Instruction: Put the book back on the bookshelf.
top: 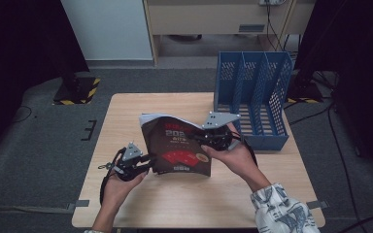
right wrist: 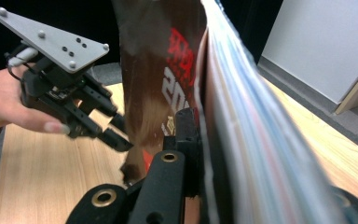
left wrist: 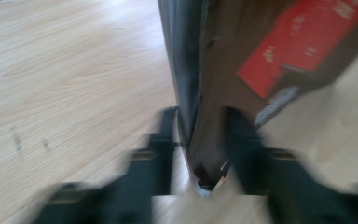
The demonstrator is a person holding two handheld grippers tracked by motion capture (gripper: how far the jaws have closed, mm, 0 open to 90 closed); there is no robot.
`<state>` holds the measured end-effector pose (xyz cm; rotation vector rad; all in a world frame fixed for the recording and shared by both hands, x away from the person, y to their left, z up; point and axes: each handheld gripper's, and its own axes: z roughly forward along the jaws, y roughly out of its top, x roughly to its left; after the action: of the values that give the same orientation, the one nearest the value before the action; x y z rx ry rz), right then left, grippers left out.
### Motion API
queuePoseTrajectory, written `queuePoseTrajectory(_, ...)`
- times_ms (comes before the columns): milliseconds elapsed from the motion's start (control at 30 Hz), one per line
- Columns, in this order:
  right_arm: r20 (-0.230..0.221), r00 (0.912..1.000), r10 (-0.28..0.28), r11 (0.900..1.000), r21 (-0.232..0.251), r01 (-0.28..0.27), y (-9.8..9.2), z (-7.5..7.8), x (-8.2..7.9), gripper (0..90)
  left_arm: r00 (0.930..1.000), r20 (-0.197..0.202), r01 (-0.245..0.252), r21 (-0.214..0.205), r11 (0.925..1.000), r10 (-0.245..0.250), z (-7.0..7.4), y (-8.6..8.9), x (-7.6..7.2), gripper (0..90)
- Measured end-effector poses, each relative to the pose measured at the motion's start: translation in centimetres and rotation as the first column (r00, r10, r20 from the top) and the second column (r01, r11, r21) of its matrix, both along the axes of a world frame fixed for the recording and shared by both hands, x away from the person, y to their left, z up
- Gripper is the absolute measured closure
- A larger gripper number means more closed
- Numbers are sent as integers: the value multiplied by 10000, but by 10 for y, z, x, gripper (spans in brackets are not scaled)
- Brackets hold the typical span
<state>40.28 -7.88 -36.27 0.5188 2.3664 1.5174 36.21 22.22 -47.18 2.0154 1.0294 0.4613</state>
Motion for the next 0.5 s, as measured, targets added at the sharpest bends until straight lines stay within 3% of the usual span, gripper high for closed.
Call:
queuePoseTrajectory(133,-90,9999,-147,9999,-36,147,2,1,1,870,9979,-320,-557,-38,9984,556,-9,8,1,274)
queuePoseTrajectory(300,-274,9990,-345,9994,14,345,1,1,2,871,9897,-731,-1222,148,9924,1230,-24,16,2,140)
queuePoseTrajectory(367,-346,9986,-396,9992,35,397,1,1,2,870,9856,-1119,-1219,478,9914,1266,-32,15,4,92)
queuePoseTrajectory(433,-414,9981,-454,9989,54,457,1,1,3,870,9829,-1239,-1265,814,9886,1360,-36,14,5,60)
queuePoseTrajectory(500,-476,9978,-471,9989,58,474,0,2,3,870,9827,-1274,-1249,802,9889,1345,-36,14,4,55)
